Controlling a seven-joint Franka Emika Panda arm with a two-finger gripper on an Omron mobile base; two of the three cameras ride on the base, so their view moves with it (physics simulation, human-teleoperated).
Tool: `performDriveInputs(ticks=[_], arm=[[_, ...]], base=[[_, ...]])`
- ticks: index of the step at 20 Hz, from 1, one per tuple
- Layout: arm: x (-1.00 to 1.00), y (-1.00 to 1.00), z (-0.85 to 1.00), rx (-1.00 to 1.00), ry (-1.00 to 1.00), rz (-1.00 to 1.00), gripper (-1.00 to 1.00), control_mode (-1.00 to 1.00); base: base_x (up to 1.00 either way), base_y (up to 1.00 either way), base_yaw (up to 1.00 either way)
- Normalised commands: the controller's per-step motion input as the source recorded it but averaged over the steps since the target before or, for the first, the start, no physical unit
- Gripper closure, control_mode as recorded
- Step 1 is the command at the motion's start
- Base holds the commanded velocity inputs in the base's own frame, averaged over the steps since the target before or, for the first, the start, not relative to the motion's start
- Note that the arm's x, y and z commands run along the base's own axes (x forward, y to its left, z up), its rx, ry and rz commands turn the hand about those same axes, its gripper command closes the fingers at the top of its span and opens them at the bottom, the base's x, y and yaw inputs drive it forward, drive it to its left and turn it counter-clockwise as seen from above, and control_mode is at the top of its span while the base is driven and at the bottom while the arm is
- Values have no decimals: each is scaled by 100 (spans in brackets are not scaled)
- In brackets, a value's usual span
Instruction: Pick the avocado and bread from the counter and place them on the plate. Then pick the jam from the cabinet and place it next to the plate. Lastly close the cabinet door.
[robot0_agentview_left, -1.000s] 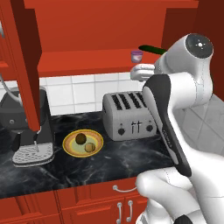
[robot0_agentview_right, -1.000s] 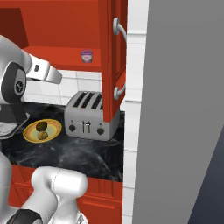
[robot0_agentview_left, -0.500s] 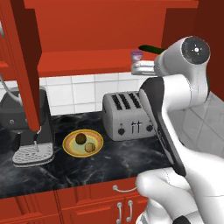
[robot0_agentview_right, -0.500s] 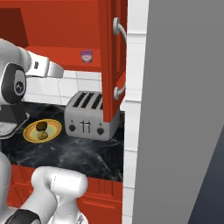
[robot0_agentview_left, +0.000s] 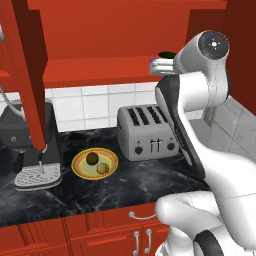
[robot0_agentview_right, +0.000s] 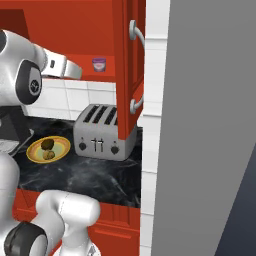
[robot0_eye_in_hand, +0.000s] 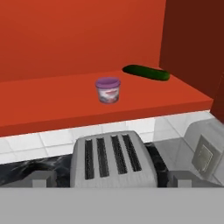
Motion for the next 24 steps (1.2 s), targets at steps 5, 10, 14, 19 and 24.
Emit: performDriveInputs(ticks=[5,10,14,19,24], arm=[[47,-4,-15,-2,0,-3,-100,-100],[50,-13,-4,0,1,-4,-100,-100],[58,-16,-7,0,3,-3,-100,-100],[65,-7,-21,0,4,-2,-100,-100],[61,-1,-12,0,5,0,-100,-100]], base=[[0,0,0],[0,0,0],[0,0,0],[0,0,0],[0,0,0]])
